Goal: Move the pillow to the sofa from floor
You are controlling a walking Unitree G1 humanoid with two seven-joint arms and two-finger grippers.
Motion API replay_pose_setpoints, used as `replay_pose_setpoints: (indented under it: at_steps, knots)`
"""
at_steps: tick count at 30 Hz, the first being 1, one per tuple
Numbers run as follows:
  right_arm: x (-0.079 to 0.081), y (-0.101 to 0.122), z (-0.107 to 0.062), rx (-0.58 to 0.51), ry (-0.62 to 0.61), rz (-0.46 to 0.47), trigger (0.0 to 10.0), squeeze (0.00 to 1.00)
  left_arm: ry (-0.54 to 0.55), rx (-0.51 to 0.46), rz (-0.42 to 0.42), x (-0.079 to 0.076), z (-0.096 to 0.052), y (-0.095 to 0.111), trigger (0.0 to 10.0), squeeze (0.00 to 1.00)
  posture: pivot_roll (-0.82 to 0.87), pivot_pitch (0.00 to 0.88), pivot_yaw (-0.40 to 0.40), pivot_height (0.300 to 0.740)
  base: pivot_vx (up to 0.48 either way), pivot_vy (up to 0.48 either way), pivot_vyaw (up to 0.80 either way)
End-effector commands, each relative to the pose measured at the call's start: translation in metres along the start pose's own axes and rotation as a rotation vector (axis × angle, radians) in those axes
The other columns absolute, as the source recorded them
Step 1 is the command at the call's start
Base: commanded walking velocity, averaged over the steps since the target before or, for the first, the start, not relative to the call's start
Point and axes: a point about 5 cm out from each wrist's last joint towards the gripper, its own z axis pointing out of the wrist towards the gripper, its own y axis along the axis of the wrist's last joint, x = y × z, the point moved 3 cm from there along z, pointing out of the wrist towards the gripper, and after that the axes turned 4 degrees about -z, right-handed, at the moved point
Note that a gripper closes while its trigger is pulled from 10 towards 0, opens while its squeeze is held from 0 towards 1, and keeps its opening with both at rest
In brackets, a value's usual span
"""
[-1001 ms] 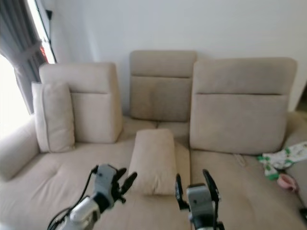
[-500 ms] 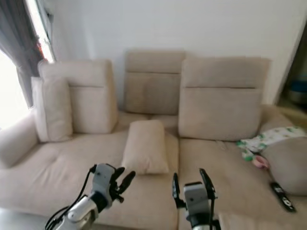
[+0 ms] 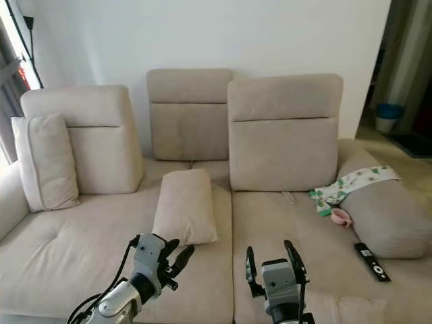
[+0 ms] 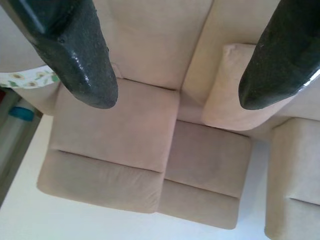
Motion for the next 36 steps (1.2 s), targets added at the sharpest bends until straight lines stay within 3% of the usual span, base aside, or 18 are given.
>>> replay_pose_setpoints:
  at_steps: [1, 9, 36]
  knots:
    - [0.0037, 0.0006, 0.0001, 0.001, 0.015, 0.01, 10.0, 0.0, 0.02, 0.001, -0.013, 0.0053, -0.0028, -0.0019, 10.0, 0.0, -0.07, 0.0, 0.064, 0.74, 0.0, 0.0, 0.0]
    - [0.0036, -0.0029, -0.0011, 0.014, 0.023, 0.004, 10.0, 0.0, 0.013, -0.004, -0.015, 0.0048, -0.003, -0.0013, 10.0, 0.0, -0.07, 0.0, 0.062, 0.74, 0.0, 0.0, 0.0]
    - [0.0034, -0.0061, -0.0022, 0.032, 0.02, -0.003, 10.0, 0.0, 0.005, 0.005, -0.016, 0.0018, -0.0023, -0.0038, 10.0, 0.0, -0.08, 0.0, 0.062, 0.74, 0.0, -0.461, 0.0]
